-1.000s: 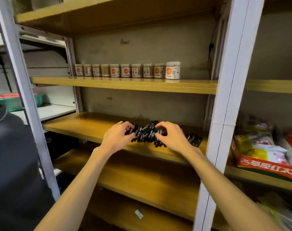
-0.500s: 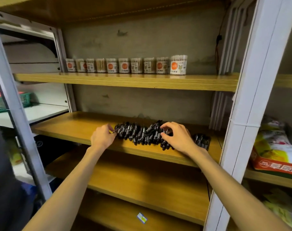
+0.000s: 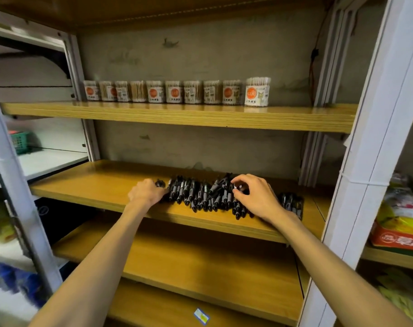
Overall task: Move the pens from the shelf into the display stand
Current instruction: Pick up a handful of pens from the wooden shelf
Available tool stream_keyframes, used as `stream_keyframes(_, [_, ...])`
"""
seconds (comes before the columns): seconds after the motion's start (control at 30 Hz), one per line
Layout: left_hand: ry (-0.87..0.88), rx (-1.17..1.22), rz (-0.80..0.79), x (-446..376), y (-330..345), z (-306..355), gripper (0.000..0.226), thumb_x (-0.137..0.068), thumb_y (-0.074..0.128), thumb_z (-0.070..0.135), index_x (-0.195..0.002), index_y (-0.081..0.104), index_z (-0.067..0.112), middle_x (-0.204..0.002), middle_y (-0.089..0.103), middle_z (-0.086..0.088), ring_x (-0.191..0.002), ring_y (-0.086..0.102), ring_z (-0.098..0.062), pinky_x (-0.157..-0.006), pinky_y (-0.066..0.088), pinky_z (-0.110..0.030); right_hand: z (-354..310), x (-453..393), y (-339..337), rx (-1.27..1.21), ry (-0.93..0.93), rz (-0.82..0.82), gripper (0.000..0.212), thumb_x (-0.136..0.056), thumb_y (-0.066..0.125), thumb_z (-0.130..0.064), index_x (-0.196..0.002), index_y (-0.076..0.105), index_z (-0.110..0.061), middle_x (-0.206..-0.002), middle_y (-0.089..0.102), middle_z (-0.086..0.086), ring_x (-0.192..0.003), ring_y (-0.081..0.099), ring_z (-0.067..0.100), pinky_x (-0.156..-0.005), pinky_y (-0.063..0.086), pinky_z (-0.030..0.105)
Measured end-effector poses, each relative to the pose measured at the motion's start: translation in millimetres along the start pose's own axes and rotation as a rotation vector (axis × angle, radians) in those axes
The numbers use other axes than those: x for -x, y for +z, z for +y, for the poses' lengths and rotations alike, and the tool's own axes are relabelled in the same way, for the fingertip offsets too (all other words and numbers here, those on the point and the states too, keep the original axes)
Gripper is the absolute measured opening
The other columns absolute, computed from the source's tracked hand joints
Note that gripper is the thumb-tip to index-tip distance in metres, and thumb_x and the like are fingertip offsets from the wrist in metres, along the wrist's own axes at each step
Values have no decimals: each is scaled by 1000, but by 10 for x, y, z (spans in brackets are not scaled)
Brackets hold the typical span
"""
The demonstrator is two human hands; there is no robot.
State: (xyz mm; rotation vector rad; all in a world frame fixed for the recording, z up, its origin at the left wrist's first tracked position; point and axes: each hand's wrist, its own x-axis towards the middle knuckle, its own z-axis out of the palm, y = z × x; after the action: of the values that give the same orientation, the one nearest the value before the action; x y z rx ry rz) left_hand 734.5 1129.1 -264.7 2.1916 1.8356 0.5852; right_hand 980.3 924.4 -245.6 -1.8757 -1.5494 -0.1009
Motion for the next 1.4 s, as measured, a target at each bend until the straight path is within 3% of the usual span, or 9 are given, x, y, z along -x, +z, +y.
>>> stream_keyframes(0.17, [-6, -94, -36, -84, 19, 65, 56, -90, 58, 66, -103, 56, 12, -91, 63, -4, -86, 63, -22, -78, 53, -30, 12, -67, -19, 10, -13, 9, 27, -96, 64, -31, -123, 66, -30, -122, 65, -7, -114, 58, 14, -98, 47, 39])
stream_keyframes(0.27, [6, -187, -64, -129, -13, 84, 54, -94, 53, 65, -106, 60, 12, -88, 61, -2, -77, 60, -17, -65, 45, -28, 29, -110, -36, 17, -16, 15, 28, -96, 64, -30, -123, 67, -30, -123, 66, -8, -114, 58, 14, -98, 46, 37])
stream_keyframes(0.47, [15, -318, 47, -119, 94, 87, 39, -103, 45, 47, -108, 64, 13, -86, 57, -1, -73, 53, -17, -65, 40, -30, 59, -171, -66, 24, -21, 45, 29, -94, 65, -29, -123, 66, -30, -120, 68, -8, -105, 59, 8, -93, 47, 32])
stream_keyframes(0.7, [5, 224, 43, -246, 10, 20, 34, -102, 49, 15, -131, 40, 0, -122, 59, -25, -110, 59, -43, -87, 49, -46, 92, -236, -79, 19, -8, 54, 29, -95, 64, -28, -124, 67, -30, -118, 69, -7, -102, 59, 8, -94, 49, 34])
stream_keyframes(0.8, [-6, 233, -13, -265, -3, 2, 35, -102, 56, 26, -127, 52, 2, -118, 64, -21, -108, 63, -39, -93, 54, -46, 65, -243, -41, 10, -12, 43, 29, -96, 65, -26, -124, 66, -30, -117, 69, -8, -104, 62, 8, -96, 51, 36])
stream_keyframes(0.93, [39, 131, -16, -280, 66, -3, 49, -93, 64, 54, -109, 60, 8, -101, 69, -13, -97, 68, -32, -81, 57, -37, 51, -258, 0, 2, -21, 41, 29, -95, 65, -26, -124, 67, -30, -118, 69, -8, -105, 62, 9, -93, 50, 34])
stream_keyframes(1.0, [62, 88, 11, -277, 104, 10, 49, -91, 65, 56, -103, 62, 9, -92, 68, -9, -86, 68, -28, -71, 55, -32, 56, -260, 3, -4, -27, 48, 28, -95, 65, -25, -123, 67, -29, -116, 69, -8, -103, 62, 9, -90, 48, 31])
stream_keyframes(1.27, [53, -99, 62, -271, 111, 92, 52, -88, 62, 65, -92, 58, 13, -83, 63, -4, -79, 63, -22, -73, 54, -32, 132, -270, 14, -10, -20, 55, 29, -95, 65, -26, -124, 67, -30, -112, 69, -10, -97, 60, 5, -86, 45, 29])
stream_keyframes(1.4, [59, -230, -52, -313, 48, 145, 53, -95, 52, 65, -113, 58, 15, -113, 65, -7, -107, 62, -28, -92, 46, -38, 168, -268, 25, -12, -12, 46, 30, -95, 65, -28, -124, 67, -33, -111, 69, -12, -97, 62, 4, -90, 51, 33])
